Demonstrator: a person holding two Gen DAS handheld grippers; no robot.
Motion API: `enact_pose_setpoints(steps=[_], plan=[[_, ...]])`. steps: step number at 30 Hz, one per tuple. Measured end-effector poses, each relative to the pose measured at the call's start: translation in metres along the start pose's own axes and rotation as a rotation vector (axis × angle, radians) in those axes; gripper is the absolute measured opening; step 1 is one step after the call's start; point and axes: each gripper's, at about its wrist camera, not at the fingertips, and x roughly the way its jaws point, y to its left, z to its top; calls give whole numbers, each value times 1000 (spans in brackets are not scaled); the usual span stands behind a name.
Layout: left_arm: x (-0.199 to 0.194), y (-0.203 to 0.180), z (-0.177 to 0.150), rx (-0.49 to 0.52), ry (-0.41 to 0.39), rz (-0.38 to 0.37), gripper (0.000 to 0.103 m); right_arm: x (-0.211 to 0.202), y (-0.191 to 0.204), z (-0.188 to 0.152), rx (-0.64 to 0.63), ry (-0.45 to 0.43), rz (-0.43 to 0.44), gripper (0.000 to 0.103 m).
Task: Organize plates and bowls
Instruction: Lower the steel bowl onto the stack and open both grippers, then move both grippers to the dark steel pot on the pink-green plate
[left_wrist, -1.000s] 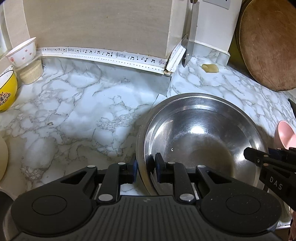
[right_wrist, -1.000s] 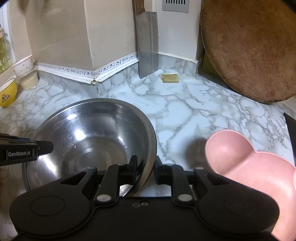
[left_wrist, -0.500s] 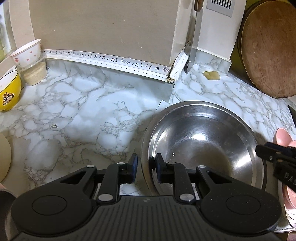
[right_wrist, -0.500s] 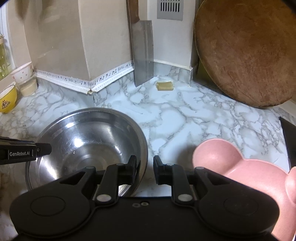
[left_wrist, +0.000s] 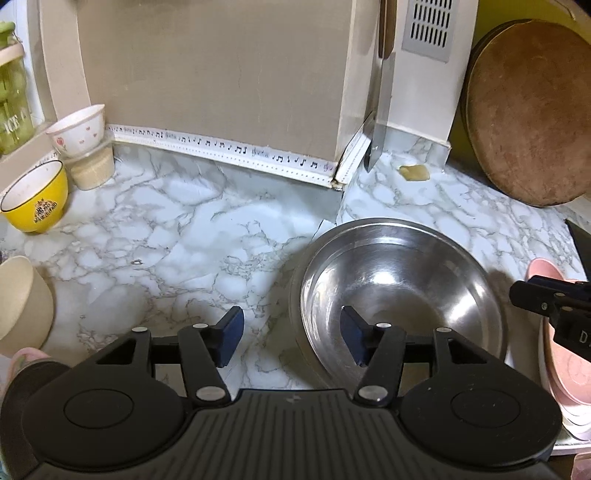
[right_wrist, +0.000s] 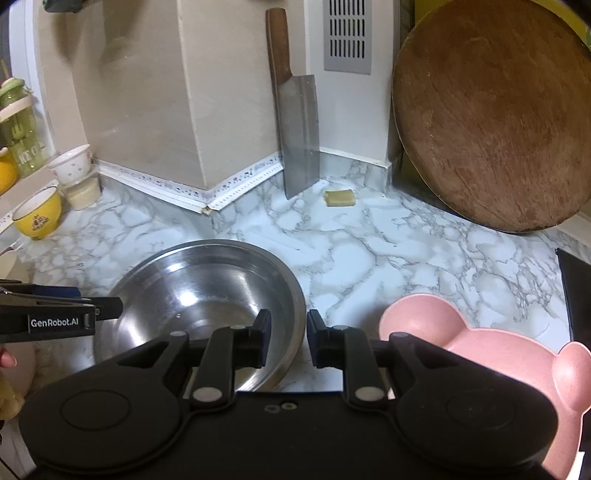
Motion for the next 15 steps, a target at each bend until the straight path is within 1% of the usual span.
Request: enact_pose_setpoints(steps=[7,9,11,13,15], plan=[[-32,8,-5,-2,-27,-18,58,-21,10,5,-8,-35,50,23],[-43,14,-8,-7,-35,-27,67,-28,15,7,-17,-52,64,23],[-54,20,-11,-16,-49,-32,69,-34,22,9,-32,-79,75,24],[-65,28,-13,-25,-60,-35,70,-41,29,11,-38,-100,105,27],[-75,38,-17,-35,-73,-33,73,-46,35,14,-48,-111,143,30]])
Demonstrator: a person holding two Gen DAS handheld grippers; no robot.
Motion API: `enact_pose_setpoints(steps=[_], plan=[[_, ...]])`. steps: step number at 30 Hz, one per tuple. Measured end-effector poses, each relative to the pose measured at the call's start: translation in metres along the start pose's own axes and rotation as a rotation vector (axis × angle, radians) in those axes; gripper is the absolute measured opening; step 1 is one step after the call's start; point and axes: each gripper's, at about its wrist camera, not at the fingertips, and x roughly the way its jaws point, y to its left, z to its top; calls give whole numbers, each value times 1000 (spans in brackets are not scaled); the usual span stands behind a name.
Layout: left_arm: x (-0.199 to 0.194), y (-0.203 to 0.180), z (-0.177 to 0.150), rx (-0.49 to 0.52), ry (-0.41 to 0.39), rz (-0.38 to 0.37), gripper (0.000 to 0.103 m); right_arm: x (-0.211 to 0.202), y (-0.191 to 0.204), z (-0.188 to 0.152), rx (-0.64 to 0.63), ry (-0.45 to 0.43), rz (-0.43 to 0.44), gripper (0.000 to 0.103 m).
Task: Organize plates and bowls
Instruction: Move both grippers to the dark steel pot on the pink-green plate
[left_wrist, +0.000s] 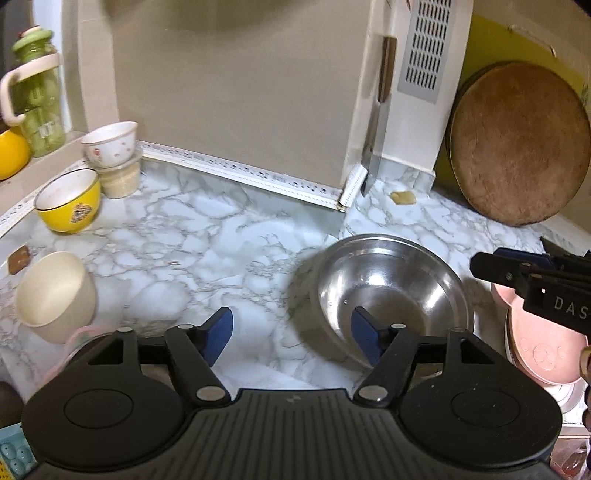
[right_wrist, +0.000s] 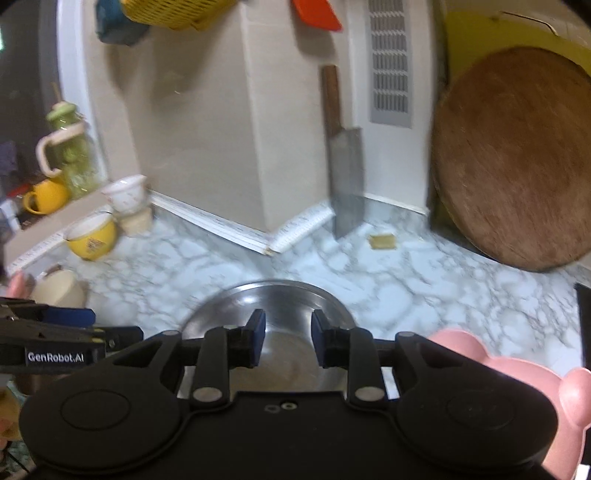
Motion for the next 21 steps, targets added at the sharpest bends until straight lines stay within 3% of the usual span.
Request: enact_pose_setpoints(steps=[1,3,5,9,15,18,21], plan=[[-5,5,-1,-5,-8,5,75,-2,4,2,-8,-10,13,35],[-16,16,-4,-15,-24,16,77,-6,14,4,-33,-29,39,57],[-24,28,-6,-27,-34,31,77,-10,25,7,-57,-44,57,101],[-37,56,-13,-66,-46,61,85,-15,47,10,-112,-71,70,102],[-49,96,-27,-134,-47,115,87,-9,76,16,-144,-60,113,102],[-51,112,-35,-171,-39,125,101,-4,89,17,-162,-48,148,102],[-50,126,-43,-199,-31,143,102,5,108,15,-195,-26,180,102]])
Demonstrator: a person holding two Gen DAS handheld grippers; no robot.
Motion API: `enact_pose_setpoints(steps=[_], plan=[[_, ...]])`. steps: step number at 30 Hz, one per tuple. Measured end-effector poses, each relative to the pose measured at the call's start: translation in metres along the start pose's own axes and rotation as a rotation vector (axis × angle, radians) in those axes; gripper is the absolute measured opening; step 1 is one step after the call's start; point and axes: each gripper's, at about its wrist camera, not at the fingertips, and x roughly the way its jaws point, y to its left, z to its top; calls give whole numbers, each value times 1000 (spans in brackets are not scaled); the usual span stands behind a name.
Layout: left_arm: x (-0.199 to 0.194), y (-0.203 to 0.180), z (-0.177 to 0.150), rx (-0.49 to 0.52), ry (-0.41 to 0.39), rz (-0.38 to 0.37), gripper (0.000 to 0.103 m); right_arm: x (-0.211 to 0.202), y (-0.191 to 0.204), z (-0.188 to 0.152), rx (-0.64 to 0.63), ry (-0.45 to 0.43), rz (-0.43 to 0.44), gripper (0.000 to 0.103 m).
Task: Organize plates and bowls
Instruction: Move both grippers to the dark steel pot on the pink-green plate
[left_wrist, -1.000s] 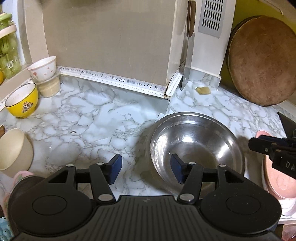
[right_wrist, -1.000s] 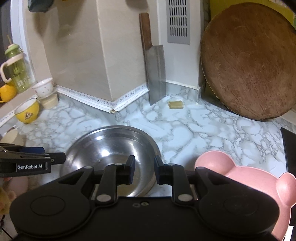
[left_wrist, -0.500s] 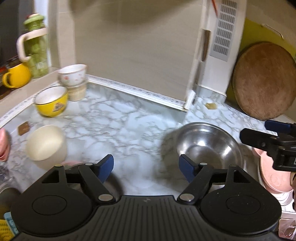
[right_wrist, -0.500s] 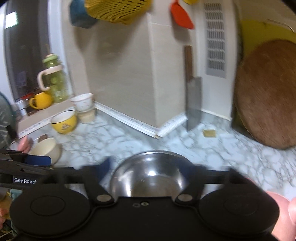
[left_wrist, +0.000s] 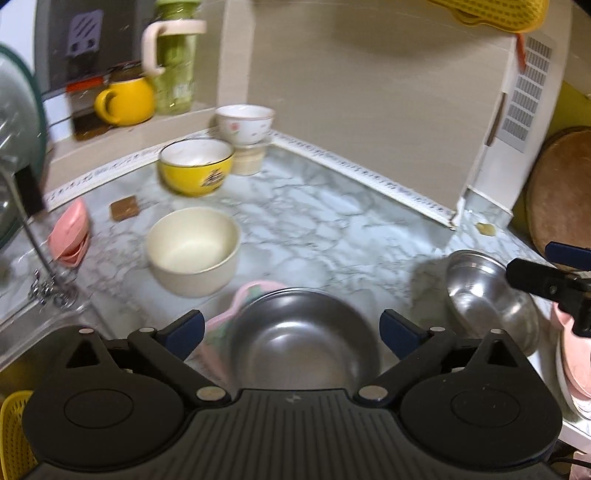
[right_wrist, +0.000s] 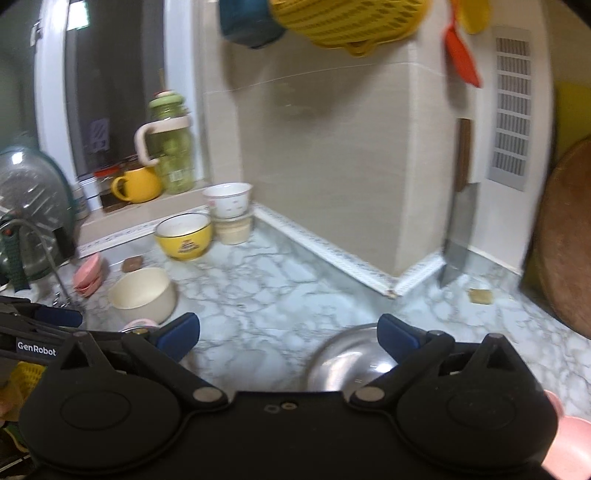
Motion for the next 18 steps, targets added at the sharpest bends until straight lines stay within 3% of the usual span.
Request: enact_pose_setpoints(steps=[12,18], plan=[[31,34,-26,-64,49,112,102,75,47,-9,-33,177,80,101],[42,41,-33,-90,69,132,101,107,61,-19,-26,282,63,92]])
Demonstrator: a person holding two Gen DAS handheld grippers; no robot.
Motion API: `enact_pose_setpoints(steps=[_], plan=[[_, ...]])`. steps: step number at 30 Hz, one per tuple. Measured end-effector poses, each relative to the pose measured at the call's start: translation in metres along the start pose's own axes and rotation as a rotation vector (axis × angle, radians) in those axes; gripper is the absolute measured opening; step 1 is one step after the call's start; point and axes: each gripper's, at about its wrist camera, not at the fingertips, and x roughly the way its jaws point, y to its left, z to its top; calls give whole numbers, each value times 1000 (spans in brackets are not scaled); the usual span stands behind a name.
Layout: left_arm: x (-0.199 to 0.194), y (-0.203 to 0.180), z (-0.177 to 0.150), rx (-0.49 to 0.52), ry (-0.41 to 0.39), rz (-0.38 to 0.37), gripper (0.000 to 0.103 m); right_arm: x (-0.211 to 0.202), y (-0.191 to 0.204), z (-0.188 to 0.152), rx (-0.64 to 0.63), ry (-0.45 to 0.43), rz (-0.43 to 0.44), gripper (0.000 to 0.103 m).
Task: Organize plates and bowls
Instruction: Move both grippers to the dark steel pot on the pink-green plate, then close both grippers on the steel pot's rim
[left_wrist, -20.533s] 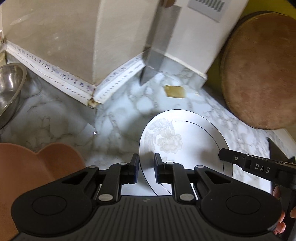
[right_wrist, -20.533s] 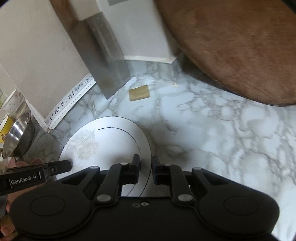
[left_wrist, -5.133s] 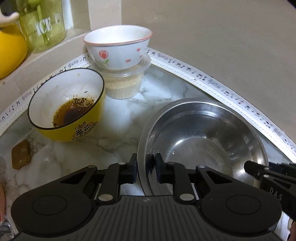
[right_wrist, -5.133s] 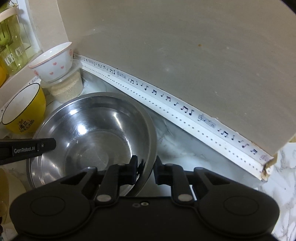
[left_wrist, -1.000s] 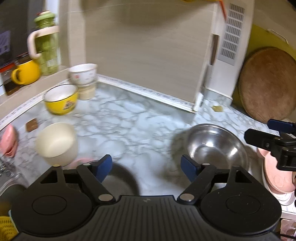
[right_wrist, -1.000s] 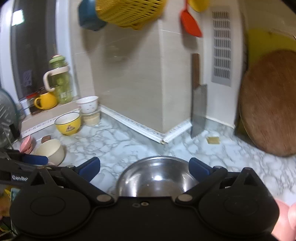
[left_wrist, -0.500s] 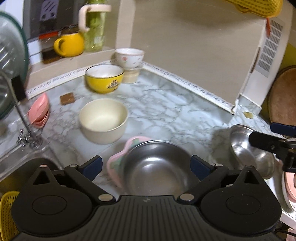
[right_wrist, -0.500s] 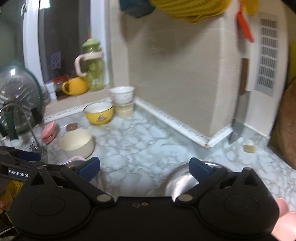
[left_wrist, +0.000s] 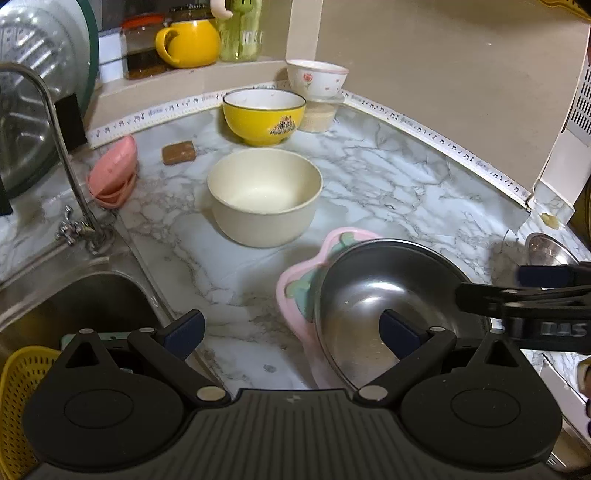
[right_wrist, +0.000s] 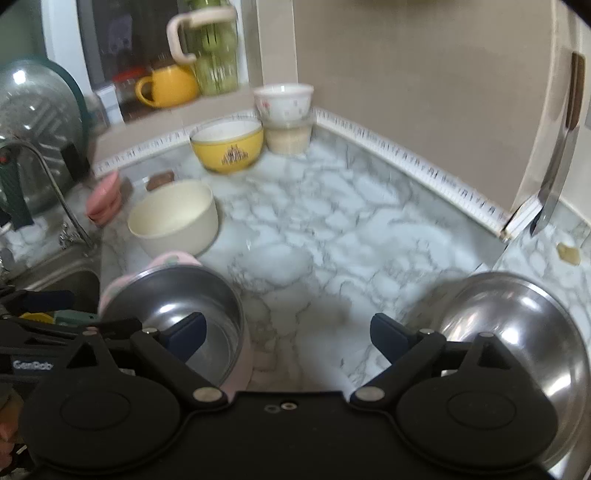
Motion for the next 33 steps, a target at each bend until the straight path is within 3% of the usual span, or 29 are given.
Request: enact_pose_setpoints(steps=[1,4,9,11,15,18,26,33], plan=[[1,0,0,-1,5,0,101,5,2,0,-5,13,-3,83],[3,-2,-2,-9,15,-8,97,15,8,1,-8,46,-4,78],[5,-6,-2,-22,64,-41,64,23,14,2,-29,63,6,67],[7,-7,-3,-29,83,-46,58,25,15,4,-35,67,12,61],[7,-9,-5,-48,111,-62,36,30,20,8,-53,77,28,51],[5,-11,-7,-50,118,-62,28,31,23,8,-64,81,35,39],[4,-13,-6,-46,117,-39,20,30,28,4,-89,81,29,14],[2,-17,-6,-26,122,-36,16,24,28,0,-81,74,18,10]])
